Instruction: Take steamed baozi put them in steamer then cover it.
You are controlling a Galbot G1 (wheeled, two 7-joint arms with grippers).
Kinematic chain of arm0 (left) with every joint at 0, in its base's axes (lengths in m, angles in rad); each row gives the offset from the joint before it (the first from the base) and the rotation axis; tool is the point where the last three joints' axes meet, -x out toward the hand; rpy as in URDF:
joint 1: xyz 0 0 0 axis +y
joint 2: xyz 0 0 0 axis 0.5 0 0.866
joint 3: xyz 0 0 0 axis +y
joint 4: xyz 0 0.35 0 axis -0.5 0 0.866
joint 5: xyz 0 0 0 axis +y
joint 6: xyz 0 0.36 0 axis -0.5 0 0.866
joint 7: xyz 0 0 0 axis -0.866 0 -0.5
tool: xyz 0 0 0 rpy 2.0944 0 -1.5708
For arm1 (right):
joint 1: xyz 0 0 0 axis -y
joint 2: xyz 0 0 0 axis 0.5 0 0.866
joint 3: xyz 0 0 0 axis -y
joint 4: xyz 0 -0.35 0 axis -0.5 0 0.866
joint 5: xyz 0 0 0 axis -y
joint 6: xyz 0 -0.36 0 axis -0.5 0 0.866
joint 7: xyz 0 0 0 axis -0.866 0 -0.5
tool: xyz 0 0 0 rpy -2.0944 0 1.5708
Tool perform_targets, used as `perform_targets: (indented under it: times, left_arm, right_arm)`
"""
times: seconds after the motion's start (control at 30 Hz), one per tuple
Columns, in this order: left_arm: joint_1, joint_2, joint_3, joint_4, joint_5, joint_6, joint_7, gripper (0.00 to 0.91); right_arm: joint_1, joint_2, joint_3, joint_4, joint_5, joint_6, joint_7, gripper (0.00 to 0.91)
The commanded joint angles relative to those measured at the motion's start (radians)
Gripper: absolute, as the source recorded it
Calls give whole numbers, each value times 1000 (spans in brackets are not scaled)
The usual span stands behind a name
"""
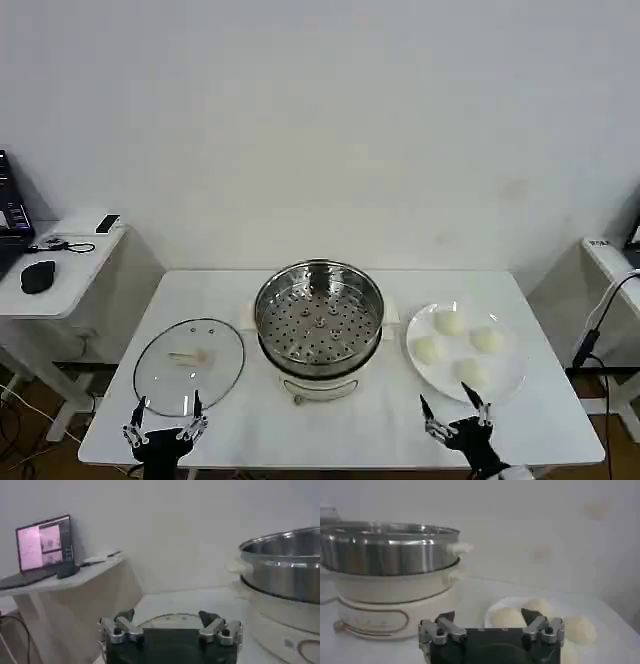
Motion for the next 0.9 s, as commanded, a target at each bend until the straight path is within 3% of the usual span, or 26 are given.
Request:
perform_targets:
  times: [0.03,0.1,0.2,0.4,0.53,0.63,0.67,0.77,0.9]
  left_arm:
    - [-14,-2,-22,-54,44,117,14,907]
    - [-20,0,-30,-59,57,123,39,907]
    - [-32,4,-37,-62,79,123,54,907]
    - [-34,5,-37,-57,109,115,70,907]
    - [-32,1,-41,-64,155,97,83,907]
    - [-22,3,-42,-81,167,97,86,907]
    - [-18,2,-44,-87,171,97,87,907]
    - [-10,-2,-52,-102,172,96,89,907]
    - [-14,-6,-71,-99,175,93,92,907]
  right_arm:
    - [107,-139,82,-23,-184,-129,-54,907]
    - [137,-184,103,-37,-218,-151,-81,907]
    - [218,-303,146,-92,-309,-157,-163,907]
    - [399,-508,117,-200,-358,-193,-337,907]
    - [590,-629,-15,-290,-429,-191,-485,907]
    - [735,-682,-134,-364,-457,-159,-560,907]
    - [773,-698,-171,-386,-475,-140,-608,907]
    - [912,-722,-305,-445,-541,-67,-729,907]
    - [1163,-729,-543,-555,-577,-18,-838,907]
